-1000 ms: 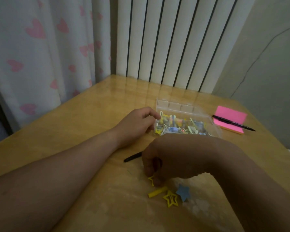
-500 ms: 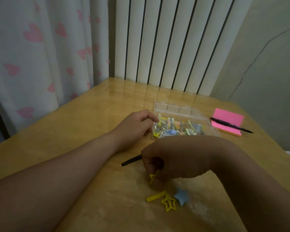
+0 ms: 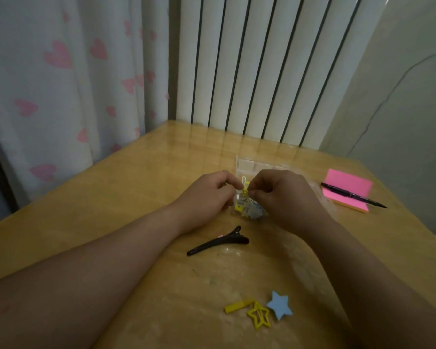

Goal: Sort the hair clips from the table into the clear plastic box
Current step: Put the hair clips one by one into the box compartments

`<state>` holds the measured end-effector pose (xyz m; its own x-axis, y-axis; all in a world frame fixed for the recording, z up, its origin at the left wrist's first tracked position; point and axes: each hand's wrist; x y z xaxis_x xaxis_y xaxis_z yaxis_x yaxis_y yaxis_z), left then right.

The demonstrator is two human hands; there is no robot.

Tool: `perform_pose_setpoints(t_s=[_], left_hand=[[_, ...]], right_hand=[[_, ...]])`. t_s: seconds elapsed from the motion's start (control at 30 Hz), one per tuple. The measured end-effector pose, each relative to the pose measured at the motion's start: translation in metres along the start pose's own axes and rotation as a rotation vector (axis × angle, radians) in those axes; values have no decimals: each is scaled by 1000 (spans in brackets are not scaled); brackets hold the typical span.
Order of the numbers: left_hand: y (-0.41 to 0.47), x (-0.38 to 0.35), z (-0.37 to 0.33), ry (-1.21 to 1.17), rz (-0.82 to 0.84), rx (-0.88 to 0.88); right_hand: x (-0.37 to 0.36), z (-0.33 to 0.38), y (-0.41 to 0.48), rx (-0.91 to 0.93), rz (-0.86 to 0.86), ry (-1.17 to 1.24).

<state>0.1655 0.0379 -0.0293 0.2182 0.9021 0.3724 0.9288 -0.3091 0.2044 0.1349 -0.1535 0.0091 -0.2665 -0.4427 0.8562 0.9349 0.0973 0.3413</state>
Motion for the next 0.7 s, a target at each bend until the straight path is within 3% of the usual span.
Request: perform_pose_setpoints(t_s=[0.17, 0.53, 0.7], left_hand=[[3, -1, 4, 4, -6, -9], [1, 0, 1, 6, -11, -5], [-3, 1, -3, 19, 1, -14]], right_hand=[[-2, 1, -1, -7, 57, -80], [25, 7, -4, 26, 103, 94], [41, 18, -13, 129, 347, 110]])
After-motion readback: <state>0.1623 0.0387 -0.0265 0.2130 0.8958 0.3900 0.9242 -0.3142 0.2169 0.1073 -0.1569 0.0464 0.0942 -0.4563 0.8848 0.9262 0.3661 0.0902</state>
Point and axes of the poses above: each hand's wrist, its own y-axis towards the middle knuckle, its own x-axis out of the back of the hand, z = x × y, and after that the axes turned 1 degree about -y, right-handed
